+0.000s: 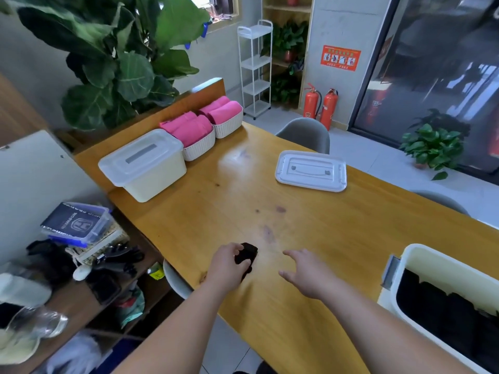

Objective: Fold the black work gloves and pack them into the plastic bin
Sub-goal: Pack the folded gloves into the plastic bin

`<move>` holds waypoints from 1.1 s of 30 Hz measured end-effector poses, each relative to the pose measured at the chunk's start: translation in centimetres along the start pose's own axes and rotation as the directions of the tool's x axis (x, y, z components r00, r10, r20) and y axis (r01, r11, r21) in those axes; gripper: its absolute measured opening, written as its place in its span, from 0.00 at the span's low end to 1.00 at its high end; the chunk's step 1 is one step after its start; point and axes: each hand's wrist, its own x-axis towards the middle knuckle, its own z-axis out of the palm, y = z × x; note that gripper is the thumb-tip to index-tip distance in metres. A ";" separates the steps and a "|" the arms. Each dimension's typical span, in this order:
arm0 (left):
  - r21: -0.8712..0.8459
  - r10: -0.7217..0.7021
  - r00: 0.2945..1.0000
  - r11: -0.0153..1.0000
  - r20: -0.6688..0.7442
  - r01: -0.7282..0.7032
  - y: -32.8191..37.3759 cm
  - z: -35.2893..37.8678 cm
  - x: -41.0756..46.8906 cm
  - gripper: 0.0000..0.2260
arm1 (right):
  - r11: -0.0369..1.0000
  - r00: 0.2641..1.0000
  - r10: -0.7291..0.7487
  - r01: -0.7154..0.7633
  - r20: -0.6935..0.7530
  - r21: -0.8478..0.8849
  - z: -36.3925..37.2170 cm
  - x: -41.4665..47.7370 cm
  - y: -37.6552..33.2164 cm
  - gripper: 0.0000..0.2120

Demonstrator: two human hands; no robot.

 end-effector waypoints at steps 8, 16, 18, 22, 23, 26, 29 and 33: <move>0.065 -0.084 0.994 0.995 0.071 0.079 -2.8 -0.5 2.1 0.26 | 1.000 0.997 -0.010 0.011 0.071 -0.019 1.5 1.2 -2.0 0.31; 0.182 -0.110 0.991 0.979 0.080 0.094 -2.7 0.7 3.3 0.22 | 1.000 0.995 -0.005 0.007 0.103 -0.020 2.0 1.8 -1.9 0.31; 0.195 -0.118 0.989 0.976 0.087 0.100 -2.3 0.9 3.5 0.20 | 1.000 0.994 -0.002 0.004 0.107 -0.017 2.1 1.8 -1.6 0.31; 0.096 -0.163 0.980 0.984 0.116 0.153 -1.8 1.3 3.7 0.18 | 1.000 0.994 0.002 0.000 0.105 -0.018 2.1 1.8 -1.0 0.31; 0.059 -0.173 0.977 0.984 0.125 0.167 -1.7 1.4 3.6 0.17 | 1.000 0.995 0.003 -0.001 0.100 -0.011 2.0 1.8 -0.9 0.30; -0.124 -0.186 0.965 0.970 0.183 0.211 -1.3 1.8 3.6 0.16 | 0.999 0.997 0.006 -0.009 0.071 0.044 1.8 1.8 -0.3 0.30; -0.301 -0.162 0.958 0.925 0.237 0.231 0.1 1.8 3.2 0.16 | 0.990 0.999 0.011 -0.015 0.033 0.139 1.3 1.6 0.3 0.28; -0.514 -0.077 0.941 0.821 0.331 0.248 3.1 2.0 2.5 0.16 | 0.913 0.997 0.057 -0.032 -0.048 0.408 -0.2 0.3 1.4 0.26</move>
